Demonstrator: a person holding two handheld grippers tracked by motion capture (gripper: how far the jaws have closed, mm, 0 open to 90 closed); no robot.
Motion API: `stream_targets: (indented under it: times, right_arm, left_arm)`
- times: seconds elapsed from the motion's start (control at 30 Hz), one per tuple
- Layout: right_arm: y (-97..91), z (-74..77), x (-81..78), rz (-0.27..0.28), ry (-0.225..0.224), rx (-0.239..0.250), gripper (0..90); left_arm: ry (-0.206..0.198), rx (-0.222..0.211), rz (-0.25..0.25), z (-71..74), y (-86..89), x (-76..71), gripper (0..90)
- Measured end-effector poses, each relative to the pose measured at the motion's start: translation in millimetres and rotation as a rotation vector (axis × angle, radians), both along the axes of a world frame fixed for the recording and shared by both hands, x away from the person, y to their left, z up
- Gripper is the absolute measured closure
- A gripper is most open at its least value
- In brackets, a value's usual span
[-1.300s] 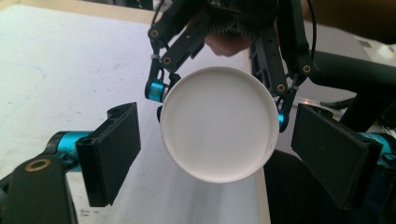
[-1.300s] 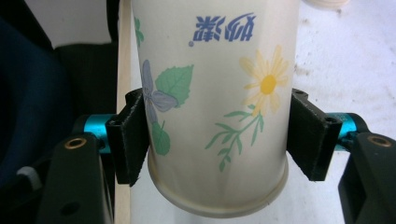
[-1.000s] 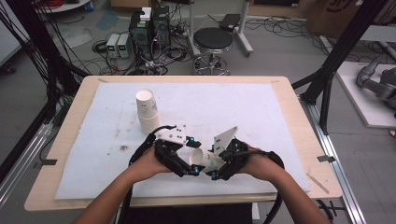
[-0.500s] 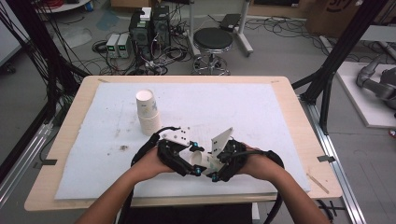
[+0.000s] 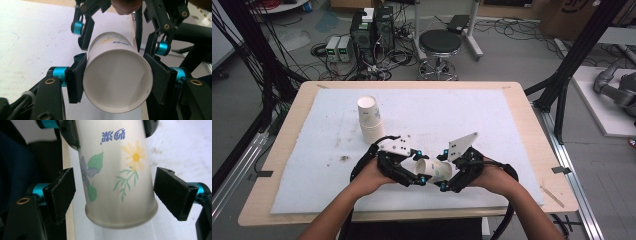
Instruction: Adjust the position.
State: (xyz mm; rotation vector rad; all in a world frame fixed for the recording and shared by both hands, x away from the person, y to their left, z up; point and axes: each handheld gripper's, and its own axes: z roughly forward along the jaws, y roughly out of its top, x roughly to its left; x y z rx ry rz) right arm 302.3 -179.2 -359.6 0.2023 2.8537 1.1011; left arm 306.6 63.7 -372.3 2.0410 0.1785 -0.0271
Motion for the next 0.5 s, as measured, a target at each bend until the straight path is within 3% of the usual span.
stream_targets:
  times: [0.03,0.23,0.37,0.4,0.47,0.5]
  right_arm:
    - [0.0,0.0,0.0,0.0,0.0,0.0,18.7]
    - [-15.2,5.7,-3.3,-0.03,-0.011,0.144,18.7]
    - [-23.6,4.2,-7.9,-0.046,-0.051,0.216,18.7]
    - [-29.1,1.2,-11.1,-0.064,-0.064,0.278,18.7]
    - [-31.4,-0.8,-12.7,-0.074,-0.069,0.301,18.7]
    - [-35.0,-6.8,-17.0,-0.106,-0.072,0.348,18.7]
  left_arm:
    - [-0.001,-0.002,0.003,-0.3,1.9,0.0,37.2]
    - [0.005,-0.105,0.04,-6.9,13.2,-1.7,37.2]
    - [0.011,-0.17,0.053,-11.5,19.2,-3.7,37.2]
    - [0.012,-0.19,0.052,-13.2,21.0,-4.5,37.1]
    - [0.002,-0.204,0.056,-16.5,23.2,-6.5,37.1]
    - [0.004,-0.215,0.058,-18.5,24.1,-7.2,37.1]
